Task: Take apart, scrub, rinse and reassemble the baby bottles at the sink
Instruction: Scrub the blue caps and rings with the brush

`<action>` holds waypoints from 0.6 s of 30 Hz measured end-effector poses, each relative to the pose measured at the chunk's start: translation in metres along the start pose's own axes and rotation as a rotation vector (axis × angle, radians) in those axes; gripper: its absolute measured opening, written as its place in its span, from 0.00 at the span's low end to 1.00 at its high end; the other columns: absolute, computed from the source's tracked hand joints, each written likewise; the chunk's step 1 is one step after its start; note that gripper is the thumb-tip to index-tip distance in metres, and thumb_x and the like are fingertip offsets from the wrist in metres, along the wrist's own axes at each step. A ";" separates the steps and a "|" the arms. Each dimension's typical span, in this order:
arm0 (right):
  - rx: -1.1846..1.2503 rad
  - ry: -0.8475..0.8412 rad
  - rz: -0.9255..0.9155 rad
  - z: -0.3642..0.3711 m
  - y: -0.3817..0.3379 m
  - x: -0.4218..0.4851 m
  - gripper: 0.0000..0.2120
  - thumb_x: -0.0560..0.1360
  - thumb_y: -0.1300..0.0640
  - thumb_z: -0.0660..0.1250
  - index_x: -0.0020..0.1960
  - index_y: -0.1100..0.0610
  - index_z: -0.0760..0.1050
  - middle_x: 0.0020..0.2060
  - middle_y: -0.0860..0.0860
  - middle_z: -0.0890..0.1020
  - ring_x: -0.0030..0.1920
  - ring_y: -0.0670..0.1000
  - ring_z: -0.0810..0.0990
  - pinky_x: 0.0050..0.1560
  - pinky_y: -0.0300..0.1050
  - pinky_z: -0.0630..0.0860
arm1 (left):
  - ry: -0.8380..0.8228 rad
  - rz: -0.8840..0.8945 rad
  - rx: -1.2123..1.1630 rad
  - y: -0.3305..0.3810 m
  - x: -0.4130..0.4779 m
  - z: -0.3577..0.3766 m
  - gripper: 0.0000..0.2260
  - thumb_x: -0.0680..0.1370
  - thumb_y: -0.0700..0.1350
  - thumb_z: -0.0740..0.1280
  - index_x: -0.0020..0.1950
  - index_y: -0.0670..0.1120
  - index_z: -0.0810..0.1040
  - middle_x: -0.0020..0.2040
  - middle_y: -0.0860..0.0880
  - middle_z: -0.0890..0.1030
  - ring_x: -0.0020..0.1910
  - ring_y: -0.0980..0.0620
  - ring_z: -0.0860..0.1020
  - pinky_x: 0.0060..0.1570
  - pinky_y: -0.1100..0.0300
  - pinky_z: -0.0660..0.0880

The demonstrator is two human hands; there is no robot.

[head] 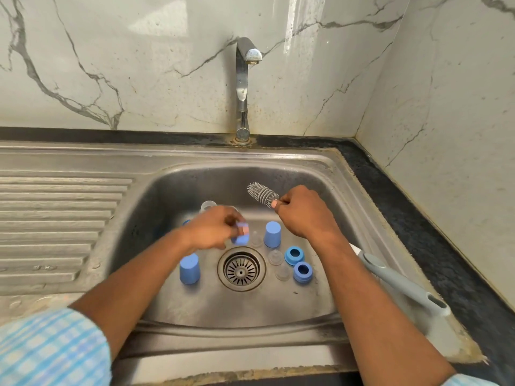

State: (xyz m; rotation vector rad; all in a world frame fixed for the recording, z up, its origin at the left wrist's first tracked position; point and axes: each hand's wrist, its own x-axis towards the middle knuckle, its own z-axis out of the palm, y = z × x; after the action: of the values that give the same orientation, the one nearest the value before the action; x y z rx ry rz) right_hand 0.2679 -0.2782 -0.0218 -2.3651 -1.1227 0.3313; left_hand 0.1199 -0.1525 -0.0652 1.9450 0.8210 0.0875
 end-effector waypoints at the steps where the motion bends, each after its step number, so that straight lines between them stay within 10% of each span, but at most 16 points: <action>1: 0.006 -0.013 -0.027 -0.001 -0.002 -0.002 0.12 0.79 0.48 0.65 0.39 0.51 0.76 0.30 0.49 0.75 0.35 0.54 0.75 0.36 0.43 0.66 | 0.067 0.018 -0.244 0.004 -0.008 -0.009 0.08 0.80 0.43 0.69 0.57 0.44 0.79 0.49 0.46 0.80 0.43 0.50 0.79 0.41 0.60 0.80; 7: -0.021 -0.047 -0.222 -0.002 -0.020 -0.013 0.11 0.78 0.48 0.68 0.37 0.48 0.77 0.29 0.45 0.77 0.32 0.47 0.74 0.34 0.44 0.70 | 0.231 0.066 -1.003 -0.002 -0.035 -0.038 0.09 0.81 0.39 0.63 0.59 0.44 0.79 0.54 0.44 0.82 0.53 0.46 0.81 0.51 0.57 0.81; 10: -0.064 0.021 -0.275 -0.004 -0.030 -0.020 0.08 0.76 0.48 0.70 0.53 0.48 0.82 0.42 0.46 0.83 0.43 0.49 0.80 0.45 0.47 0.78 | 0.229 0.039 -1.035 0.001 -0.033 -0.035 0.08 0.80 0.40 0.65 0.57 0.41 0.80 0.52 0.42 0.84 0.51 0.47 0.83 0.50 0.59 0.82; 18: -0.184 0.194 -0.294 -0.011 -0.034 -0.025 0.05 0.75 0.51 0.71 0.50 0.49 0.82 0.44 0.49 0.84 0.46 0.54 0.80 0.44 0.48 0.75 | 0.117 0.096 -1.013 0.008 -0.032 -0.029 0.10 0.79 0.41 0.65 0.57 0.40 0.81 0.52 0.40 0.85 0.51 0.45 0.84 0.48 0.55 0.83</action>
State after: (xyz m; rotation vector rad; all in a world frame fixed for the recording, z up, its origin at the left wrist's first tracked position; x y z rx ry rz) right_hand 0.2342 -0.2823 0.0056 -2.2796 -1.4310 -0.1057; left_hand 0.0882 -0.1512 -0.0351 1.0172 0.5760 0.5646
